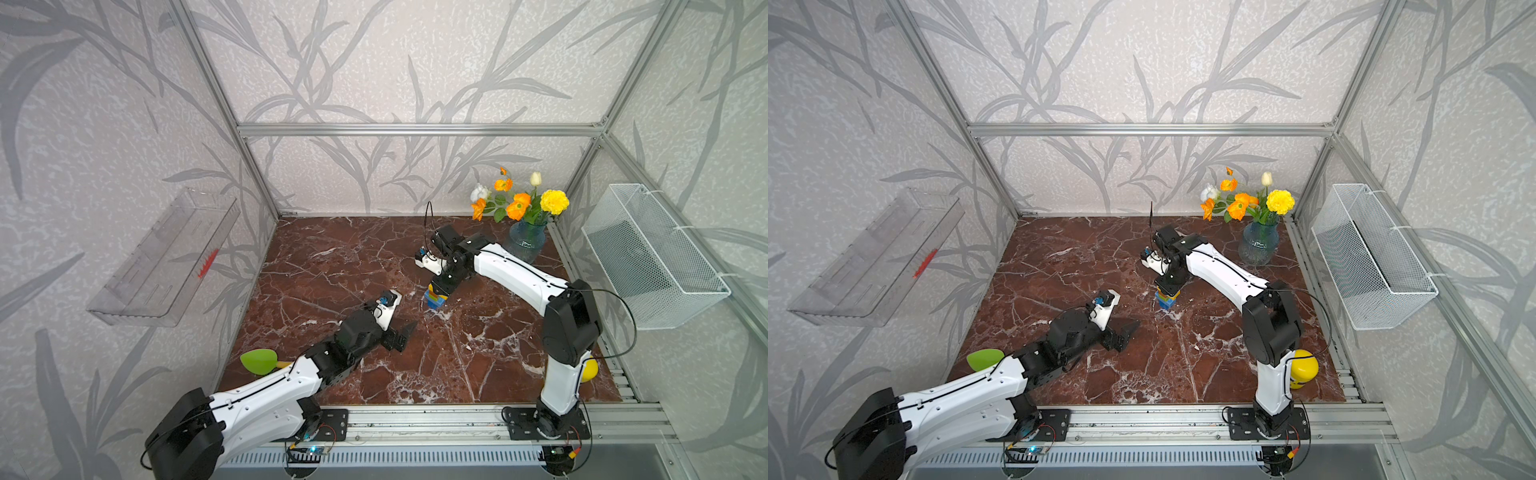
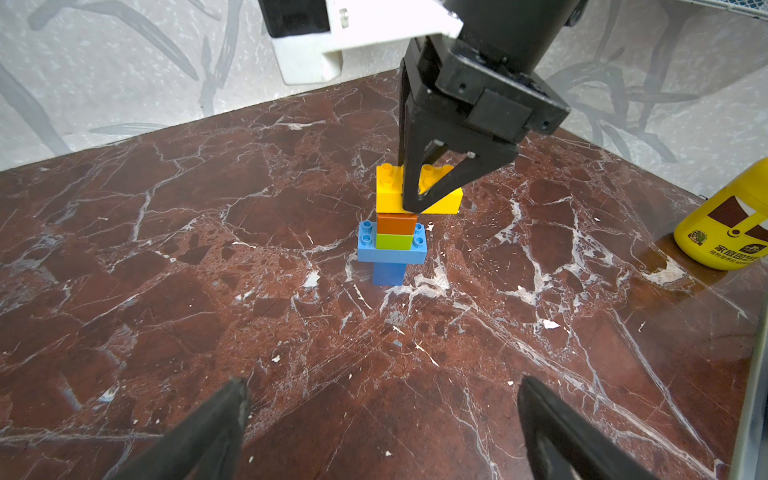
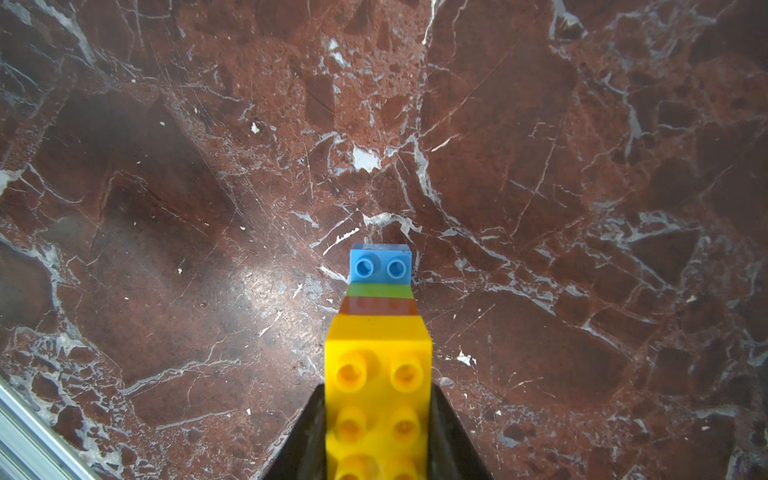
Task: Assemble the letter f with lego
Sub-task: Assemble the lego brick with the lego brick.
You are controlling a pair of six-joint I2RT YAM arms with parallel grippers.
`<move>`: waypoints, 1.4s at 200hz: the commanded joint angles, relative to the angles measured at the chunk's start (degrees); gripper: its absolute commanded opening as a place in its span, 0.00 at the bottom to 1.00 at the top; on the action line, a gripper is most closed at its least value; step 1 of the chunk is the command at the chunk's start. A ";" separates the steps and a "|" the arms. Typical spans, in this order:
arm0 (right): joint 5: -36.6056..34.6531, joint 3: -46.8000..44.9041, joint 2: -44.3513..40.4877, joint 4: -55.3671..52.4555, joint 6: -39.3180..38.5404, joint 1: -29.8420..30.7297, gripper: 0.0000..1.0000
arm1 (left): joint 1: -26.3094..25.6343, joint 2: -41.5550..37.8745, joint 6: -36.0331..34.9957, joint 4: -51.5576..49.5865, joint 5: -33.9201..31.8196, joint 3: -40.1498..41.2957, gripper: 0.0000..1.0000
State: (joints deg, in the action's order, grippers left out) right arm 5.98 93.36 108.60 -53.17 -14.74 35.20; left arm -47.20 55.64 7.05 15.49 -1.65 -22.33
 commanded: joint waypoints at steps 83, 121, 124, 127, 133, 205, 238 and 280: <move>-1.58 0.44 -0.70 -2.85 -0.03 0.34 0.17 | -0.20 -1.59 -0.19 0.83 -0.41 1.01 0.99; -1.68 2.04 1.22 -5.82 -0.11 0.34 0.16 | -0.17 -1.82 -0.18 0.75 -0.42 1.05 0.99; -1.67 2.08 1.29 -5.91 -0.11 0.37 0.16 | -0.17 -1.84 -0.15 0.77 -0.43 1.03 0.99; -1.67 2.16 1.30 -6.02 -0.06 0.34 0.16 | -0.23 -1.85 -0.17 0.77 -0.43 1.05 0.99; -1.76 2.31 1.44 -6.21 0.01 0.35 0.16 | -0.20 -1.93 -0.13 0.77 -0.44 1.13 0.99; -1.99 2.78 3.22 -6.33 0.37 1.05 0.16 | -0.17 -1.82 -0.10 0.69 -0.24 0.79 0.99; -3.05 3.23 4.68 -7.13 0.33 1.32 0.16 | -0.17 -1.85 -0.15 0.42 -0.22 0.70 0.99; -3.85 4.82 5.74 -8.81 0.24 1.85 0.16 | -0.17 -1.85 -0.28 0.63 -0.20 0.71 0.99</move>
State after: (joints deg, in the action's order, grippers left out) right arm 3.38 97.80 111.61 -57.78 -14.74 36.36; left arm -47.20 54.61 7.07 15.46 -1.67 -21.85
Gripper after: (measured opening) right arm 0.343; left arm 0.993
